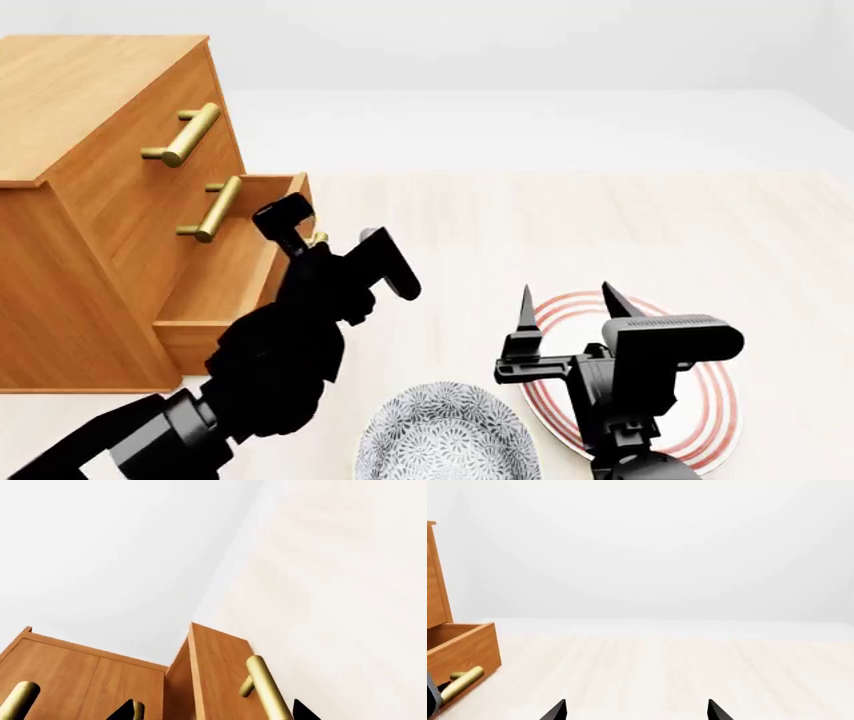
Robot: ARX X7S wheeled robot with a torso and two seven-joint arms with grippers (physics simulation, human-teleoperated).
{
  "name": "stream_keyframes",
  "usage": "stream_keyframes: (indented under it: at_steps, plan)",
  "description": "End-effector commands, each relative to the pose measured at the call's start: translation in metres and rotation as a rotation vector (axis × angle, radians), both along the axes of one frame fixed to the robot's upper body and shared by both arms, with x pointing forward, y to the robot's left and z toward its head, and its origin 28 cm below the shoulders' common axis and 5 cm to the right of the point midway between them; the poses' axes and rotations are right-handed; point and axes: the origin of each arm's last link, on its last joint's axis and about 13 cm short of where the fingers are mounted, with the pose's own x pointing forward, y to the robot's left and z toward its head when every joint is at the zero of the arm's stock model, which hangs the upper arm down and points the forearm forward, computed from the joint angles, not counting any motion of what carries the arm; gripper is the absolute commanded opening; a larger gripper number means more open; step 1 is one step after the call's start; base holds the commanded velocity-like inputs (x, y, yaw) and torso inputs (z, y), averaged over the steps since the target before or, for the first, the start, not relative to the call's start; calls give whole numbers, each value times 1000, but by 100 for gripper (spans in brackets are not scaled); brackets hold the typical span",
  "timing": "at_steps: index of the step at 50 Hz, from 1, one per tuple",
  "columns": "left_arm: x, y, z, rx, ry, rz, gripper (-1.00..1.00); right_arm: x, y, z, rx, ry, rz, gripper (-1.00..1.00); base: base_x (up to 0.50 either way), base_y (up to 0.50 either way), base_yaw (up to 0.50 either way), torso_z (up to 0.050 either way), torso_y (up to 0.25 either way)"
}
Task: Open the bottom drawer of the cabinet.
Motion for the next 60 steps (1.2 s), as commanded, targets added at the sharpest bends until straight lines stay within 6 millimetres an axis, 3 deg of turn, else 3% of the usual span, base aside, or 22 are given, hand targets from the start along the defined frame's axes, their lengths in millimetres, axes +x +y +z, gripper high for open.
stream_keyframes:
  at_steps: [1, 10, 25, 44, 60]
  plan:
    - [-8, -2, 26, -170, 2, -5, 100, 0, 0, 1, -1, -3, 1, 100, 0, 0, 0, 0, 0]
    - [1, -4, 38, -350, -14, 53, 100, 0, 0, 3, -1, -7, 1, 100, 0, 0, 0, 0, 0]
    - [9, -3, 40, -559, 64, 129, 100, 0, 0, 2, 0, -6, 0, 100, 0, 0, 0, 0, 0]
    - [18, 2, 46, -624, 32, 256, 100, -1, -1, 1, 1, -6, -2, 100, 0, 0, 0, 0, 0]
    - [20, 5, 48, -721, 133, 299, 100, 0, 0, 4, -3, -10, -1, 100, 0, 0, 0, 0, 0]
